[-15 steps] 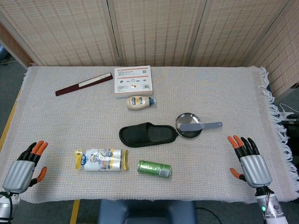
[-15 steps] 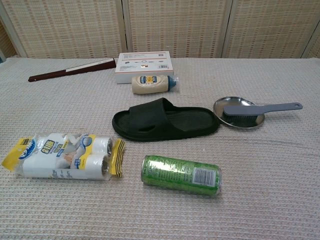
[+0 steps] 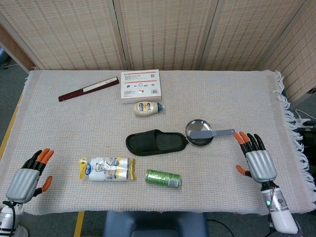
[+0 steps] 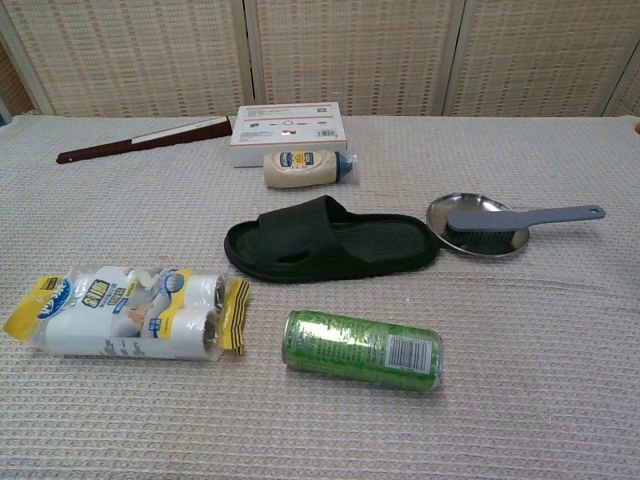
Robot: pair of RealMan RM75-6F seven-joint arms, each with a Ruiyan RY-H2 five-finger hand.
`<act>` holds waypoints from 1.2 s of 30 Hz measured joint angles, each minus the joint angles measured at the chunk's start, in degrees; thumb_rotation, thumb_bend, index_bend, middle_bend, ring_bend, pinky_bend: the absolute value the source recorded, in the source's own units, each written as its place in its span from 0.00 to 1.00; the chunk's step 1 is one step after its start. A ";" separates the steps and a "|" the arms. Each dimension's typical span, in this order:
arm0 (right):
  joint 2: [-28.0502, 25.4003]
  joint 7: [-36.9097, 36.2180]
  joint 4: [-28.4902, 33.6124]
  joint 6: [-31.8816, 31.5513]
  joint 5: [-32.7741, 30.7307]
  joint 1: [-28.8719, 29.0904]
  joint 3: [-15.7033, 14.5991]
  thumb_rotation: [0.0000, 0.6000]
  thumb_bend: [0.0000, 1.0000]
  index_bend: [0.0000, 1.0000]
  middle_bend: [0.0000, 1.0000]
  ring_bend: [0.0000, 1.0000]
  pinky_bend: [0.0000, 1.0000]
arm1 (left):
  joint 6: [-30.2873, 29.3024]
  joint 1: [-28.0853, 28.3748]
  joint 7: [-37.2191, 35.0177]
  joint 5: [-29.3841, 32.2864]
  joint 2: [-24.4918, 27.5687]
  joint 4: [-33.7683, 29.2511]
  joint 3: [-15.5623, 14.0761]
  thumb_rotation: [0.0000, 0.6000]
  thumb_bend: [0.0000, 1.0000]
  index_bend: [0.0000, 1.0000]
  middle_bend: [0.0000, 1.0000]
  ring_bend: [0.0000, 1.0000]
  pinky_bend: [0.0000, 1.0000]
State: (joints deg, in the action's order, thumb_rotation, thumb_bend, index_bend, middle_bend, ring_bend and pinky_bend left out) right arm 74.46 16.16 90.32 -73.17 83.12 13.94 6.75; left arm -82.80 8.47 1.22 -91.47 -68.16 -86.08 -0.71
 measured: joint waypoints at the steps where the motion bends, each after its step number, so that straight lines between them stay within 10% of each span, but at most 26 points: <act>1: 0.81 0.19 -0.85 1.36 -0.49 1.40 0.77 1.00 0.12 0.01 0.00 0.00 0.00 | 0.02 0.07 -0.02 -0.09 0.01 -0.06 -0.01 1.00 0.46 0.00 0.00 0.00 0.20; 17: 21.75 3.34 -26.21 18.30 -9.72 20.35 7.51 1.00 0.15 0.26 0.15 0.00 0.05 | -0.19 -0.15 -2.46 0.13 0.96 0.07 -0.26 1.00 0.46 0.00 0.00 0.00 0.20; 36: 27.29 1.36 -35.30 21.56 -14.34 24.20 7.21 1.00 0.18 0.53 0.35 0.17 0.24 | 0.37 -0.02 -3.24 0.79 1.03 0.52 -0.13 1.00 0.46 0.00 0.00 0.00 0.20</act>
State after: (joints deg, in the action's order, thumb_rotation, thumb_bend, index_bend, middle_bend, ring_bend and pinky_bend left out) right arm 101.75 17.52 55.03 -51.61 68.77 38.15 13.97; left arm -82.42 8.46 -2.02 -90.67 -67.13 -85.56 -0.84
